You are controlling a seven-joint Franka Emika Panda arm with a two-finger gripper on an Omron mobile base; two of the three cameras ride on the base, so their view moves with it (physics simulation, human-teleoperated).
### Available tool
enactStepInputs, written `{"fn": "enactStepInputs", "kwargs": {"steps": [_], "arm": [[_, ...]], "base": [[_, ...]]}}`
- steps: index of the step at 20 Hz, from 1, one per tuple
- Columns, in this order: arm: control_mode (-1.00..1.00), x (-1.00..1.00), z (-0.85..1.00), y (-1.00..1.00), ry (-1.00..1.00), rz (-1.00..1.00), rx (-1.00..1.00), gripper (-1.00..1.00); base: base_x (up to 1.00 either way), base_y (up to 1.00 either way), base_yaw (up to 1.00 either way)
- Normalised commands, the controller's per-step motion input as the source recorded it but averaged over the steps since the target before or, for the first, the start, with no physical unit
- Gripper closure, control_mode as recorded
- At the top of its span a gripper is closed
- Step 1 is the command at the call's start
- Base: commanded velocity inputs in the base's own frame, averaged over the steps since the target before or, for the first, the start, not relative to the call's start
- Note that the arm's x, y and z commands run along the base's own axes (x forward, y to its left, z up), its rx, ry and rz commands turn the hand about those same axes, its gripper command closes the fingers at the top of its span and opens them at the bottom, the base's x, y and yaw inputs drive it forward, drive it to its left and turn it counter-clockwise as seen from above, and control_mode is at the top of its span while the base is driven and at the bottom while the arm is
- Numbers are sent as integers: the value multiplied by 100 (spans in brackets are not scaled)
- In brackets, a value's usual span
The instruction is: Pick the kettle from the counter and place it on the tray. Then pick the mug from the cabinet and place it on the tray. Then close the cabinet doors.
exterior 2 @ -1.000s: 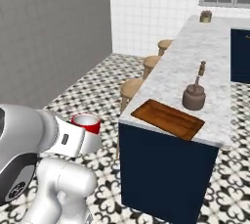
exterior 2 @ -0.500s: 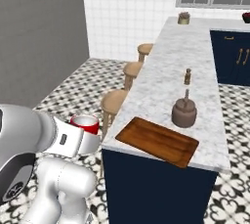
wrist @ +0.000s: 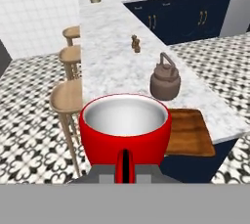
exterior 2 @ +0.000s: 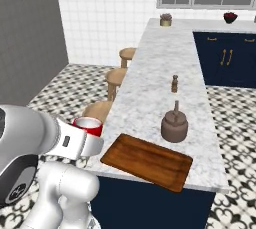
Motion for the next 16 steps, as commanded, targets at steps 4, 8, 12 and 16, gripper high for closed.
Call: {"fn": "enactStepInputs", "kwargs": {"steps": [4, 8, 12, 16], "arm": [[-100, 37, -20, 11, -10, -35, 10, 100], [-100, 15, -33, 46, -9, -63, 1, 100], [-100, 9, -44, 57, -5, -69, 0, 100], [-100, 28, -42, 32, -1, -64, 0, 100]], "base": [[0, 0, 0], [0, 0, 0], [0, 0, 0], [0, 0, 0]]}}
